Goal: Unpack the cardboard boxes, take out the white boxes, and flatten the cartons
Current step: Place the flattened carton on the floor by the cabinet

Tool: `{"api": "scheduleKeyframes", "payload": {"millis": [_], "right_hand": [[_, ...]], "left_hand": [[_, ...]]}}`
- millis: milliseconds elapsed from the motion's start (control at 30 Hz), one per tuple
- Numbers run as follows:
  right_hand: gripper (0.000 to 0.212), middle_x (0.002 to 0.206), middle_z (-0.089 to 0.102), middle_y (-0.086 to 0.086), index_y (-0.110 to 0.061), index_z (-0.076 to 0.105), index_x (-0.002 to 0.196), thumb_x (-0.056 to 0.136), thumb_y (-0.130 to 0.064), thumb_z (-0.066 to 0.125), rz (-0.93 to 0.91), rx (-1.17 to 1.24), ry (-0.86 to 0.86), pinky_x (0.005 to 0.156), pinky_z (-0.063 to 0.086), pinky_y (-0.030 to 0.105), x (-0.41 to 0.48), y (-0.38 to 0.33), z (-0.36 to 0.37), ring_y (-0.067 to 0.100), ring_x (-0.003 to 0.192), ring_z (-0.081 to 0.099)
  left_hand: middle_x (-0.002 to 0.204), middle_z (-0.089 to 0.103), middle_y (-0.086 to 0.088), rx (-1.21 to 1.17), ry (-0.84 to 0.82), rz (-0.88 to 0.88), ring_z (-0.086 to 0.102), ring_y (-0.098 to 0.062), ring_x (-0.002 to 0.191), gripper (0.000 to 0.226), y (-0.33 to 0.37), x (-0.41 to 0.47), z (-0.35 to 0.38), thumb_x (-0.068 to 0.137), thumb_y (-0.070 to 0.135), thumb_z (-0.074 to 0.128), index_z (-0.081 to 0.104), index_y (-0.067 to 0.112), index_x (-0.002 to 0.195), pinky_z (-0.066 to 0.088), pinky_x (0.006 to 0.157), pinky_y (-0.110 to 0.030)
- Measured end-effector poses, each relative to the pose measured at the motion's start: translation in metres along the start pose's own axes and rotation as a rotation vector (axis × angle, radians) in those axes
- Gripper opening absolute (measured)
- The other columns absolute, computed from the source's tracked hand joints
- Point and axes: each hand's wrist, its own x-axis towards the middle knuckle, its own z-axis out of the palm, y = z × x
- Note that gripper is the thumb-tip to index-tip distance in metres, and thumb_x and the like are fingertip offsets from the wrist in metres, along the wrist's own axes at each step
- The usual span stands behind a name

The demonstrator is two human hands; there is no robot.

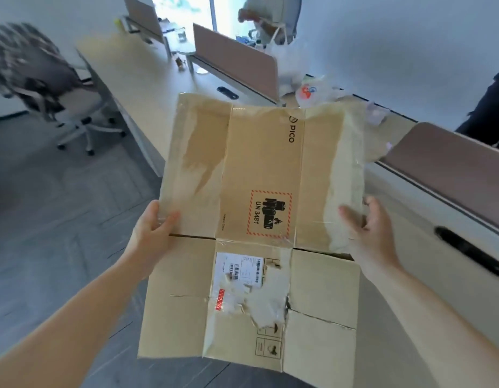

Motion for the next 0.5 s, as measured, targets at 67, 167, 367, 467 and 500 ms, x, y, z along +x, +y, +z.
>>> {"api": "scheduleKeyframes", "payload": {"millis": [67,167,367,467,500], "right_hand": [[0.02,0.081,0.07,-0.003,-0.027,0.056,0.112,0.098,-0.026,0.07,-0.024,-0.012,-0.055,0.056,0.048,0.022,-0.016,-0.02,0.048,0.0,0.06,0.061],[0.021,0.081,0.07,0.0,-0.023,0.057,0.113,0.097,-0.026,0.069,-0.069,-0.029,-0.134,0.055,0.048,0.025,-0.053,-0.047,0.122,0.003,0.059,0.061],[0.022,0.077,0.067,0.005,-0.029,0.055,0.113,0.095,-0.033,0.068,-0.153,-0.028,-0.303,0.054,0.049,0.025,-0.144,-0.115,0.273,0.007,0.059,0.06],[0.018,0.074,0.062,0.002,-0.034,0.053,0.104,0.097,-0.029,0.069,-0.189,0.008,-0.404,0.052,0.045,0.019,-0.195,-0.154,0.353,0.001,0.055,0.055],[0.016,0.073,0.06,-0.002,-0.033,0.053,0.099,0.096,-0.028,0.069,-0.199,0.028,-0.438,0.049,0.042,0.013,-0.21,-0.168,0.38,-0.002,0.052,0.053]], "left_hand": [[0.086,0.077,0.006,0.004,0.078,0.008,0.075,-0.013,0.069,0.007,-0.016,-0.01,-0.054,0.104,0.04,0.058,0.06,0.035,0.099,0.058,0.051,-0.028],[0.081,0.073,0.01,0.012,0.183,0.0,0.07,-0.009,0.065,0.008,-0.045,-0.026,-0.14,0.103,0.04,0.059,0.059,0.035,0.097,0.056,0.052,-0.026],[0.073,0.066,0.013,-0.039,0.357,-0.031,0.059,-0.004,0.057,0.009,-0.102,-0.089,-0.321,0.102,0.041,0.061,0.056,0.037,0.094,0.049,0.047,-0.023],[0.082,0.072,0.009,-0.046,0.457,-0.036,0.067,-0.007,0.06,0.004,-0.121,-0.124,-0.415,0.101,0.04,0.062,0.058,0.04,0.101,0.053,0.048,-0.023],[0.084,0.073,0.006,-0.046,0.492,-0.038,0.067,-0.008,0.06,0.005,-0.126,-0.135,-0.445,0.101,0.039,0.062,0.058,0.038,0.102,0.053,0.048,-0.024]]}}
